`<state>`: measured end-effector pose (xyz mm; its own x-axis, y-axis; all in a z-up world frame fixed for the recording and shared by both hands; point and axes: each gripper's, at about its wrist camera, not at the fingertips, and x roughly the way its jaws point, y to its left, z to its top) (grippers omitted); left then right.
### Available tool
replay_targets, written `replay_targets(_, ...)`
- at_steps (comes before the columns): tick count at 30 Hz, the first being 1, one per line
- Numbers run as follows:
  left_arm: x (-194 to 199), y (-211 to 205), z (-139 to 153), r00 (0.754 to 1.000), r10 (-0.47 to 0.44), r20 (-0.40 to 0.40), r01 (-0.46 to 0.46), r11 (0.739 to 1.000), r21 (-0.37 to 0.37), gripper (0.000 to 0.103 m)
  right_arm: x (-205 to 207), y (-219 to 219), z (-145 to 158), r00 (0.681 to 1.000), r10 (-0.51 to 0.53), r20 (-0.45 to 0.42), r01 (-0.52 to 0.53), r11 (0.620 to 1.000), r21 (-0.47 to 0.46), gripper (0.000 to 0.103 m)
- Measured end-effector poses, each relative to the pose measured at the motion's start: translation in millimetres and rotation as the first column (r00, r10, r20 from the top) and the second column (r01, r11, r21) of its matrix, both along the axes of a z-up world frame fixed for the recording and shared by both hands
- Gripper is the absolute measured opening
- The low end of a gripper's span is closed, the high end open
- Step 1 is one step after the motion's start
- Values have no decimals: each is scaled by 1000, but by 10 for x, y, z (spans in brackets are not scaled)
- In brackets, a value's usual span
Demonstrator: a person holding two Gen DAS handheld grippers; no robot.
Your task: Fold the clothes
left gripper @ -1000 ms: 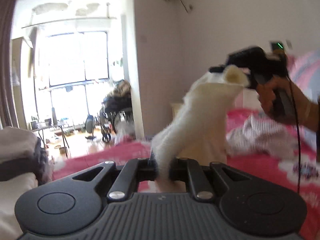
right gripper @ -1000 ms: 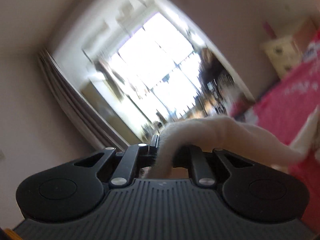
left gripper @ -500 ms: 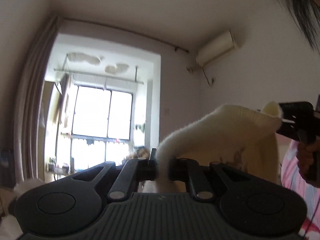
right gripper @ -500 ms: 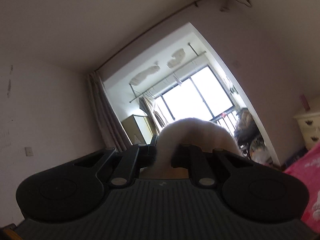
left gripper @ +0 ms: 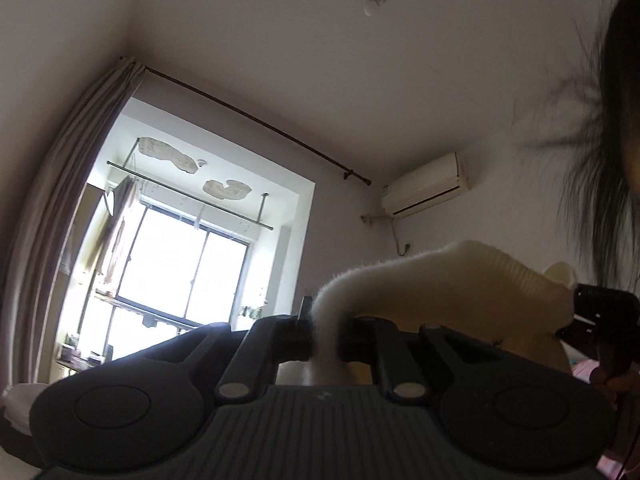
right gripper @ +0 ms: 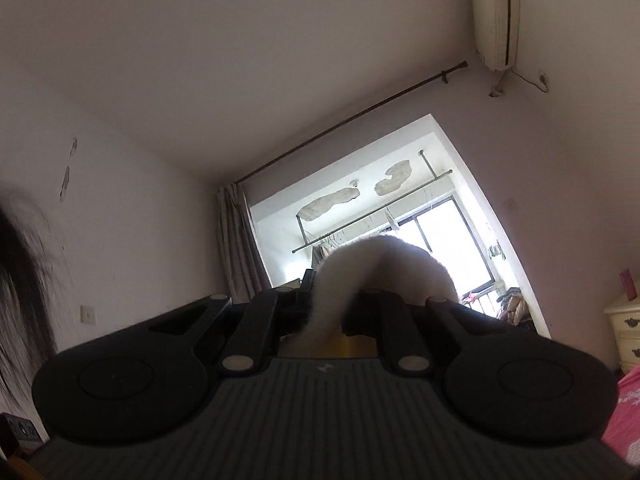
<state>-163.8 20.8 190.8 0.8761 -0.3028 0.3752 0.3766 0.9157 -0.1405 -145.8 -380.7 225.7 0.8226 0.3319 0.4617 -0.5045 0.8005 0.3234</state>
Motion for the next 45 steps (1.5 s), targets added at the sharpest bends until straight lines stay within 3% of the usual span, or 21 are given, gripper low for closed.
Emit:
replay_targets(4, 327, 24, -226, 997, 28, -74, -28, 1000, 9, 10, 339, 10, -92, 998, -38, -43, 37, 999, -28, 10)
replay_targets(8, 881, 94, -719, 974, 72, -214, -68, 997, 23, 10, 879, 76, -415, 982, -53, -180, 44, 998, -53, 10)
replay_targets(13, 1505, 247, -1272, 921, 120, -371, -110, 993, 50, 10, 1702, 165, -989, 920, -51, -389, 32, 998, -55, 10)
replay_targets(16, 1832, 345, -1496, 889, 137, -437, -126, 991, 54, 10, 2037, 240, -1242, 883, -36, -468, 21, 999, -38, 10)
replay_targets(20, 2184, 432, -1527, 875, 155, -458, -135, 988, 77, 11, 2298, 347, -1491, 862, -56, -503, 27, 997, -66, 10)
replay_targets(27, 2849, 450, -1528, 864, 171, -474, -137, 985, 105, 11, 2755, 456, -1396, 858, -97, -504, 47, 993, -113, 10)
replay_targets(32, 3257, 349, -1730, 851, 188, -491, -130, 980, 150, 11, 2954, 448, -1631, 841, -122, -527, 64, 990, -127, 10)
replay_targets(35, 3575, 294, -1921, 828, 222, -515, -140, 971, 194, 11, 3132, 480, -1854, 824, -140, -548, 68, 986, -150, 10)
replay_targets(37, 3826, 263, -2108, 799, 249, -548, -142, 963, 231, 11, 3309, 522, -2051, 806, -152, -572, 63, 983, -172, 10)
replay_targets(39, 4096, 197, -2398, 747, 278, -603, -122, 950, 287, 13, 3676, 541, -2330, 759, -140, -636, 45, 986, -163, 13)
replay_targets(40, 4277, 154, -2585, 702, 300, -646, -103, 940, 324, 18, 3850, 550, -2517, 722, -124, -680, 25, 988, -154, 17)
replay_targets(41, 4440, 115, -2797, 652, 320, -687, -76, 930, 360, 30, 4030, 563, -2743, 665, -105, -739, -6, 989, -146, 23)
replay_targets(42, 4574, 79, -3047, 595, 338, -730, -38, 918, 394, 32, 4248, 578, -2970, 588, -89, -804, -32, 991, -133, 27)
replay_targets(43, 4690, 51, -3281, 537, 356, -765, -5, 908, 419, 32, 4430, 586, -3235, 491, -69, -869, -54, 992, -110, 34)
replay_targets(44, 4761, 40, -3472, 486, 371, -791, 15, 902, 432, 32, 4575, 586, -3518, 382, -48, -923, -70, 994, -81, 34)
replay_targets(45, 4787, 53, -3601, 451, 377, -809, 21, 902, 432, 32, 4658, 567, -3760, 296, -14, -955, -68, 997, -36, 34)
